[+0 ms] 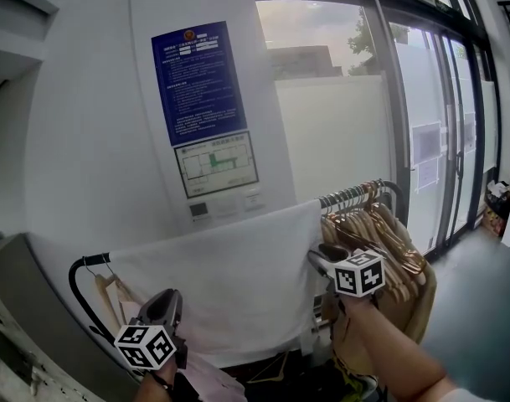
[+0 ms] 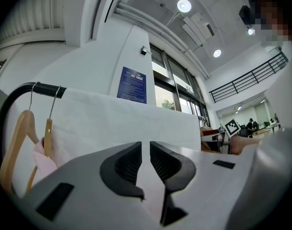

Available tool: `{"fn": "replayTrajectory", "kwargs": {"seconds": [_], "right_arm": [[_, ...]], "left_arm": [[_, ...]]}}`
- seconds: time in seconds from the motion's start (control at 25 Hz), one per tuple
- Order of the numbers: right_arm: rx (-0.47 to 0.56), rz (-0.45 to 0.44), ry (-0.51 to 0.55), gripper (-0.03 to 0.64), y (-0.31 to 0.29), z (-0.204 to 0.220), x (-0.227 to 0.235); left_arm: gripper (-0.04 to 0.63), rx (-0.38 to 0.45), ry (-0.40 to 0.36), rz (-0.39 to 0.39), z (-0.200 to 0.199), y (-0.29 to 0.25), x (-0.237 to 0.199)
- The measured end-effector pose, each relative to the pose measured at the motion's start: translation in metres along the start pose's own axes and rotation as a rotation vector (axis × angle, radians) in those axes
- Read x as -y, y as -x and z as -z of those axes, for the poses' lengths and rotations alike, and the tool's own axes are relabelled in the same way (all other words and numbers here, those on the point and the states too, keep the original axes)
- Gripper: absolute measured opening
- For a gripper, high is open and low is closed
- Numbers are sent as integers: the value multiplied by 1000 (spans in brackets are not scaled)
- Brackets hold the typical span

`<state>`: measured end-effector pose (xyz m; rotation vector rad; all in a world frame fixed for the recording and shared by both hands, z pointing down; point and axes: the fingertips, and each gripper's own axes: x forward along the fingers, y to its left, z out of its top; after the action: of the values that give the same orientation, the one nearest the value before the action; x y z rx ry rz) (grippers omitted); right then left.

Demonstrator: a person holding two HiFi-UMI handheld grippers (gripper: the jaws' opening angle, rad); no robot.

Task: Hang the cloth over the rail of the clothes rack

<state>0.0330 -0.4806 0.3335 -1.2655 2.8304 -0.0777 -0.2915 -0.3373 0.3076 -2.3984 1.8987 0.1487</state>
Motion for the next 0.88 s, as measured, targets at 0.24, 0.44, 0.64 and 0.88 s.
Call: {"fn": "replayTrajectory", "kwargs": {"seconds": [0.24,0.44,0.64,0.88], "right_arm": [[16,-45,-26,141,-6,0,1],[14,-61,-22,118,-13,-2,3],[34,-29,12,9,-6,-8,3],[62,0,74,8,11,-38,0]], "left_arm": [[48,-4,-4,7,1,-5,2],[46,-4,-4,4,1,-7,3],[48,6,-14,-8,-3,-7,-1],[46,26,-2,-36,-11,-2,-12]]}}
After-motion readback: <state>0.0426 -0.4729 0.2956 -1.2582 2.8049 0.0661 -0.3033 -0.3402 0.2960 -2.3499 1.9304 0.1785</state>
